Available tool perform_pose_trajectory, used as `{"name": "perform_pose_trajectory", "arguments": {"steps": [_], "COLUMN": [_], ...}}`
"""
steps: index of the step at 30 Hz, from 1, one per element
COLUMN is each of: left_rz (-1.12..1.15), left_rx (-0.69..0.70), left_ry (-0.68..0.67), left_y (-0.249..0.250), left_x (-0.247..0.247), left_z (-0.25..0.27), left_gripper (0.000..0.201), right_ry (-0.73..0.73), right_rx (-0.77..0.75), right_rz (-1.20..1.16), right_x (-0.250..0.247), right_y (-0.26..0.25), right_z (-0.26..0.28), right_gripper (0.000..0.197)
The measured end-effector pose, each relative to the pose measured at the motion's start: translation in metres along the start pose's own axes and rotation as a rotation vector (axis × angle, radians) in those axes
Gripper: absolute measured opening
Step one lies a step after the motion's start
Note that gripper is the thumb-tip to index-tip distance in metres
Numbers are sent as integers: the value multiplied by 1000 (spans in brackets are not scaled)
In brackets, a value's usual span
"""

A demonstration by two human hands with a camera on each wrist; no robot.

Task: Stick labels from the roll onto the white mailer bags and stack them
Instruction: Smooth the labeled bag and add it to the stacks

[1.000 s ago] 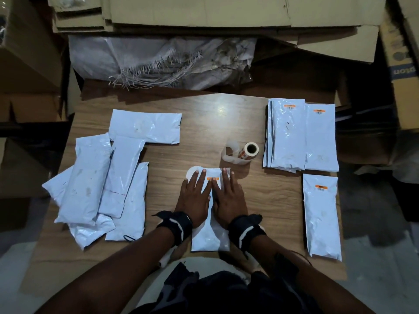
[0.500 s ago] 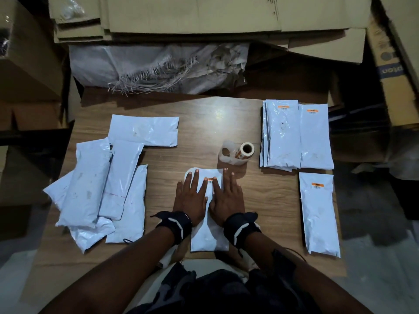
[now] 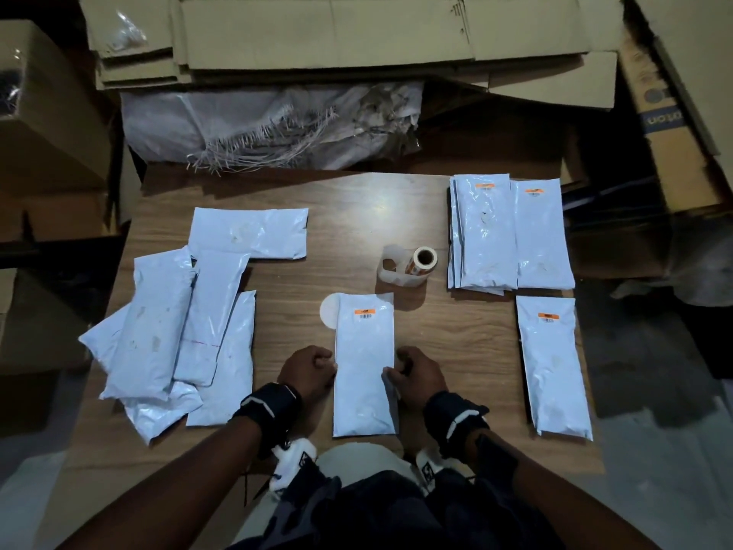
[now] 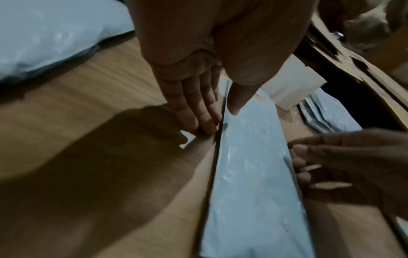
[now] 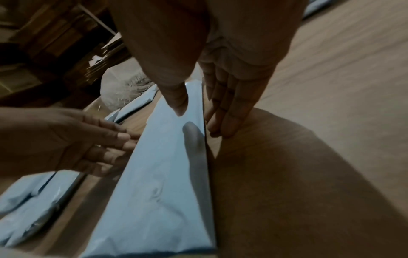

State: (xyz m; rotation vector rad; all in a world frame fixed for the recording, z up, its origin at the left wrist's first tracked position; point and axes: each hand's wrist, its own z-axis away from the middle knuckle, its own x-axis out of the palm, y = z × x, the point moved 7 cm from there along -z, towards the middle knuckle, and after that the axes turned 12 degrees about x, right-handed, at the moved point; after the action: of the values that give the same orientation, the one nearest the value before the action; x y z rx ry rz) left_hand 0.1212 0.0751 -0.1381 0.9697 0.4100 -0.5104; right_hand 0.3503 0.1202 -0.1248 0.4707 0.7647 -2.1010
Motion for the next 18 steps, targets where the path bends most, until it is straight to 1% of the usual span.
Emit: {"name": "perform_pose_trajectory", "arguments": {"steps": [2, 5, 6, 8, 9, 11, 14, 16, 18], "left_rz": [124, 105, 72, 61, 96, 203, 329, 384, 448], "left_rx": [10, 71, 89, 116, 130, 174, 233, 269, 275], "left_ry": [-42, -31, -22, -15, -20, -26, 7, 6, -8], "left_y": [4, 19, 24, 30, 33, 35, 41, 50, 55], "left_x": [7, 7, 7, 8, 10, 12, 10, 11, 13], "left_z": [1, 3, 3, 5, 6, 8, 11, 14, 18], "left_gripper": [12, 12, 20, 46, 58, 73, 82, 83, 84], "right_ry": [-12, -34, -43, -47, -43, -45, -53, -89, -145], "right_rx": [13, 14, 13, -2, -15, -47, -67, -66, -75], "right_rz": [-73, -158, -183, -228, -255, -352, -468, -577, -640], "right_x": [5, 9, 10, 7, 6, 4, -1, -5, -6], "right_y": [2, 1, 1, 0, 0, 4, 12, 16, 15], "right_z": [0, 0, 0, 1, 1, -1, -2, -3, -2], "right_gripper": [40, 38, 41, 43, 41, 35, 31, 35, 41]}}
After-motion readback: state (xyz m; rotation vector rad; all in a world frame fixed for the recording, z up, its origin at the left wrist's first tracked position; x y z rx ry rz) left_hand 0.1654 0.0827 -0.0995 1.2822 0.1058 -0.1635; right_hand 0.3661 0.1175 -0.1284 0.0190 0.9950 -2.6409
